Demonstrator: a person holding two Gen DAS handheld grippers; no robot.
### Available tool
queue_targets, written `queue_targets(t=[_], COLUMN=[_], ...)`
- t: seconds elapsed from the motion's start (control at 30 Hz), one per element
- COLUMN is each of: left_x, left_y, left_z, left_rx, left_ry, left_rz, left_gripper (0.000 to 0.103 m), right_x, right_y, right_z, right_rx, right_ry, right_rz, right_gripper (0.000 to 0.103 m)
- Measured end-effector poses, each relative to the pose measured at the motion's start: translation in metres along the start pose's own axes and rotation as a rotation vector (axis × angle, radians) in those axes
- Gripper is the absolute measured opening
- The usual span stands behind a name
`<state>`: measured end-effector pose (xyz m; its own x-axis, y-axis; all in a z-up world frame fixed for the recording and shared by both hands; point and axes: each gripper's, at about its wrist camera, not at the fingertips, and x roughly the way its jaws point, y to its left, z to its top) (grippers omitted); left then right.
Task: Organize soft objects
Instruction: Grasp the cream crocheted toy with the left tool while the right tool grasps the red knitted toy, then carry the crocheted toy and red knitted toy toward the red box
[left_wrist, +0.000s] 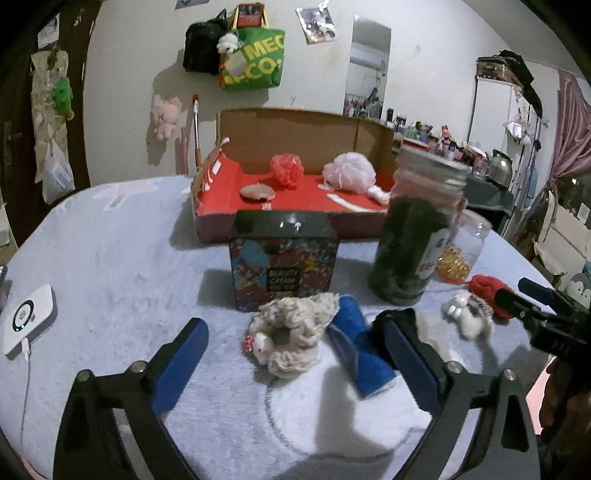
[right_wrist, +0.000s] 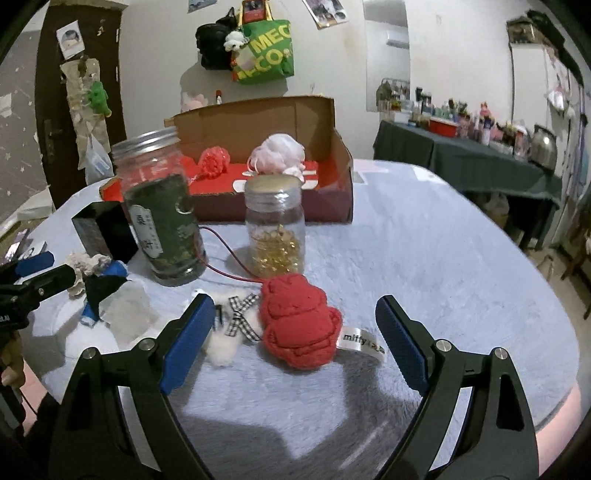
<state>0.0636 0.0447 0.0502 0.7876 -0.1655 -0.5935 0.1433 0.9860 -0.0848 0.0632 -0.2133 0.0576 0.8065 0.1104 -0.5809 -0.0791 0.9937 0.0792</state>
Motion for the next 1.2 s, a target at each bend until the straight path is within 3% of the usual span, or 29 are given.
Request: queue_targets(t=[0.17, 0.23, 0.3, 0.33, 0.4, 0.77, 0.97, 1.2], left_x=[0.013, 0.019, 0.024, 0.023, 0.021, -0.014, -0.011, 0.002], left_y=[0.011, 0.014, 0.015, 0.014, 0.013, -0.007, -0.035, -0.05], left_z=[-0.001, -0.002, -0.004, -0.004, -0.003, 0.012, 0.015, 0.014], left_rx=[-0.025, -0.035, -0.034, -0.025, -0.008, 0.027, 0.069, 0.081], left_ry=[0.056, 0.087, 0.11, 0.105, 0.093, -0.004, 0.011, 0.043], left_rz=[-0.006, -0.027, -0.043, -0.03, -0.024, -0.092, -0.168, -0.2], left_gripper=[0.079, 0.067, 0.046, 0.042, 0.033, 0.03, 0.03, 0.03], right_x=[0.012, 0.016, 0.023, 0.024, 0.022, -0.014, -0.013, -0.004], right_y=[-0.015, -0.019, -0.023, -0.024, -0.024, -0.009, 0.01, 0.031], right_z=[0.0, 0.0, -0.001, -0.001, 0.0, 0.015, 0.012, 0.009], right_rx=[0.064, 0.081, 0.101, 0.111, 0.127, 0.144, 0.14, 0.112], right_ry=[0.039, 0.056, 0.089, 0.094, 0.088, -0.036, -0.02, -0.002], right_rz=[0.042, 0.061, 0.102, 0.127, 0.178, 0.267, 0.323, 0.355], right_gripper=[0.087, 0.078, 0.06, 0.057, 0.039, 0.038, 0.038, 0.038])
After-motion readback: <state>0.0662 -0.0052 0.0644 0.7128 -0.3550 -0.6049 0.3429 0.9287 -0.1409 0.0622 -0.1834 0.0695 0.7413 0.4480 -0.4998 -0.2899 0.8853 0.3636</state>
